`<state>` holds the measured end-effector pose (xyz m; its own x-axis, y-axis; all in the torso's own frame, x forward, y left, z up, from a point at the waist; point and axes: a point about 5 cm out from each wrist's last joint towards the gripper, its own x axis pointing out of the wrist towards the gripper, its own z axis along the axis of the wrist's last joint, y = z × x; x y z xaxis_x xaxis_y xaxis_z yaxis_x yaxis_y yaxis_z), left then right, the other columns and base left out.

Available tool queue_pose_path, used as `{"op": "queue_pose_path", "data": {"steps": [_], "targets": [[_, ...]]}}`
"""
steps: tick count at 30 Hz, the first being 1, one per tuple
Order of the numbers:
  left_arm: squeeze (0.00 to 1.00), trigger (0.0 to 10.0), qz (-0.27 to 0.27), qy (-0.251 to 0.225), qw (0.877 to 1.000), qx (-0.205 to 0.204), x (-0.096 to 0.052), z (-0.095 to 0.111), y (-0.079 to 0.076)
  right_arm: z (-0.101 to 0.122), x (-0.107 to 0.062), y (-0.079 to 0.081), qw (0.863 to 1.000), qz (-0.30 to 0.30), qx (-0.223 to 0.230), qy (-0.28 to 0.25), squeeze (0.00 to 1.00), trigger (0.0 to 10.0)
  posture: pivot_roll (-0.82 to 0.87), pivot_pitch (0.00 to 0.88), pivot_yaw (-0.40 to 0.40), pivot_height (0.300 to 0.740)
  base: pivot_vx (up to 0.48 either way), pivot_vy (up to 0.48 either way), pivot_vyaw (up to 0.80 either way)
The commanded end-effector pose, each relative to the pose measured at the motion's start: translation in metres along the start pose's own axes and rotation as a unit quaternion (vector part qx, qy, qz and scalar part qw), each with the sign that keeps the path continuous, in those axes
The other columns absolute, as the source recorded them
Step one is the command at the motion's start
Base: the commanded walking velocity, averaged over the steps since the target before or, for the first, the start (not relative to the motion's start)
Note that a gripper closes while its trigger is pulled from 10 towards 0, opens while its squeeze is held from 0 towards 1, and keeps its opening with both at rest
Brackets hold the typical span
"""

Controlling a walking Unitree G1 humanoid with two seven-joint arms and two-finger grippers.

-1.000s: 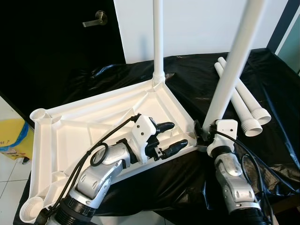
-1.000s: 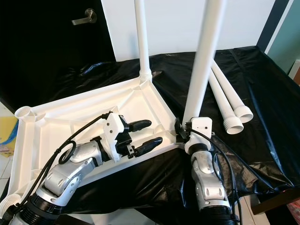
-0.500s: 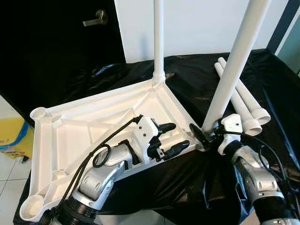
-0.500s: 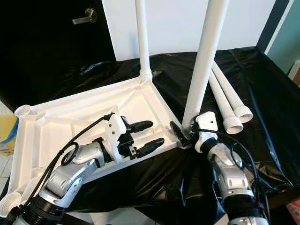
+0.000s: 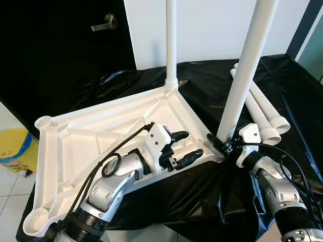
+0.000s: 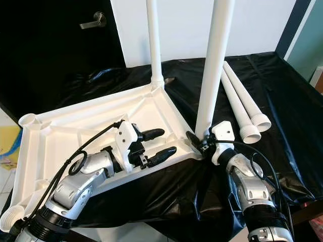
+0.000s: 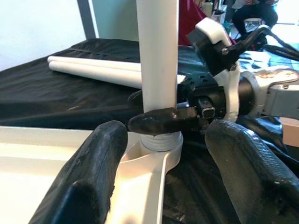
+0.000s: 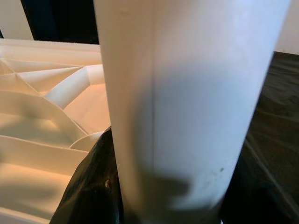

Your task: Building children table

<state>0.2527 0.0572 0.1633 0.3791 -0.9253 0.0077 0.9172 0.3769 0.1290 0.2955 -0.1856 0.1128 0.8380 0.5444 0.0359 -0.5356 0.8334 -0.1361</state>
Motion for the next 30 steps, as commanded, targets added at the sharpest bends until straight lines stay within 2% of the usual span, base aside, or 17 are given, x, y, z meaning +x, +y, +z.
{"op": "queue_pose_path", "data": {"steps": [1, 2, 3, 4, 12, 13, 15, 17, 19, 20, 21, 22, 25, 29, 30], "targets": [[0.0, 10.0, -0.016, 0.008, 1.0, 0.001, 0.0, -0.005, -0.003, -0.012, -0.002, 0.008, 1.0, 0.008, 0.011, 0.018, 0.0, 0.0, -0.15, 0.0, 0.056, 0.74, 0.0, 0.0, 0.0], [0.0, 10.0, -0.016, 0.008, 1.0, 0.001, 0.0, -0.005, -0.003, -0.012, -0.002, 0.008, 1.0, 0.008, 0.011, 0.018, 0.0, 0.0, -0.15, 0.0, 0.056, 0.74, 0.0, 0.0, 0.0], [0.0, 10.0, -0.017, 0.009, 1.0, 0.0, 0.0, -0.006, -0.004, -0.013, -0.002, 0.008, 1.0, 0.004, 0.012, 0.017, 0.0, 9.3, -0.15, 0.0, 0.057, 0.74, 0.0, 0.0, 0.0], [0.0, 10.0, -0.016, 0.011, 1.0, 0.0, 0.0, -0.007, -0.004, -0.014, -0.002, 0.009, 1.0, -0.004, 0.019, 0.017, 0.0, 10.0, -0.15, 0.0, 0.059, 0.74, 0.0, 0.0, 0.0], [0.0, 10.0, -0.004, 0.014, 1.0, 0.006, 0.0, -0.008, 0.001, -0.025, -0.003, 0.018, 0.997, -0.059, 0.039, 0.021, 0.0, 10.0, -0.15, 0.0, 0.062, 0.74, 0.0, 0.0, 0.0], [0.0, 10.0, -0.002, 0.013, 1.0, 0.007, -0.001, -0.007, 0.002, -0.028, -0.002, 0.019, 0.995, -0.085, 0.04, 0.029, 0.0, 10.0, -0.14, 0.0, 0.063, 0.74, 0.0, 0.0, 0.0], [0.0, 10.0, -0.002, 0.013, 1.0, 0.007, -0.001, -0.007, 0.002, -0.028, -0.002, 0.019, 0.995, -0.085, 0.04, 0.029, 0.0, 10.0, -0.14, 0.0, 0.063, 0.74, 0.0, 0.0, 0.0], [0.0, 10.0, 0.002, 0.013, 1.0, 0.01, -0.001, -0.007, 0.005, -0.032, -0.001, 0.02, 0.986, -0.156, 0.044, 0.037, 0.0, 10.0, -0.14, 0.0, 0.066, 0.74, 0.0, 0.0, 0.0], [0.0, 10.0, 0.002, 0.013, 1.0, 0.01, -0.001, -0.007, 0.005, -0.032, -0.001, 0.02, 0.986, -0.156, 0.044, 0.037, 0.0, 10.0, -0.14, 0.0, 0.066, 0.74, 0.0, 0.0, 0.0], [0.0, 10.0, 0.004, 0.013, 1.0, 0.01, -0.002, -0.007, 0.006, -0.035, 0.0, 0.022, 0.978, -0.197, 0.049, 0.044, 0.0, 10.0, -0.14, 0.0, 0.069, 0.74, 0.0, 0.0, 0.0], [0.0, 10.0, 0.004, 0.013, 1.0, 0.01, -0.002, -0.007, 0.006, -0.035, 0.0, 0.022, 0.978, -0.197, 0.049, 0.044, 0.0, 10.0, -0.14, 0.0, 0.069, 0.74, 0.0, 0.0, 0.0], [0.0, 10.0, 0.006, 0.013, 1.0, 0.011, -0.003, -0.006, 0.007, -0.038, 0.0, 0.026, 0.966, -0.246, 0.056, 0.052, 0.0, 10.0, -0.14, 0.0, 0.076, 0.74, 0.0, 0.0, 0.0], [0.0, 10.0, 0.009, 0.014, 1.0, 0.012, -0.004, -0.006, 0.008, -0.044, -0.001, 0.039, 0.94, -0.328, 0.071, 0.066, 0.0, 10.0, -0.13, 0.0, 0.073, 0.74, 0.0, 0.0, 0.0], [0.0, 10.0, 0.009, 0.014, 1.0, 0.012, -0.004, -0.006, 0.007, -0.044, 0.0, 0.042, 0.935, -0.34, 0.073, 0.068, 0.0, 10.0, -0.13, 0.0, 0.073, 0.74, 0.0, 0.0, 0.0], [0.0, 10.0, 0.011, 0.014, 1.0, 0.011, -0.005, -0.006, 0.007, -0.046, 0.001, 0.05, 0.933, -0.343, 0.081, 0.068, 0.0, 10.0, -0.11, 0.0, 0.073, 0.74, 0.0, 0.0, 0.0]]}}
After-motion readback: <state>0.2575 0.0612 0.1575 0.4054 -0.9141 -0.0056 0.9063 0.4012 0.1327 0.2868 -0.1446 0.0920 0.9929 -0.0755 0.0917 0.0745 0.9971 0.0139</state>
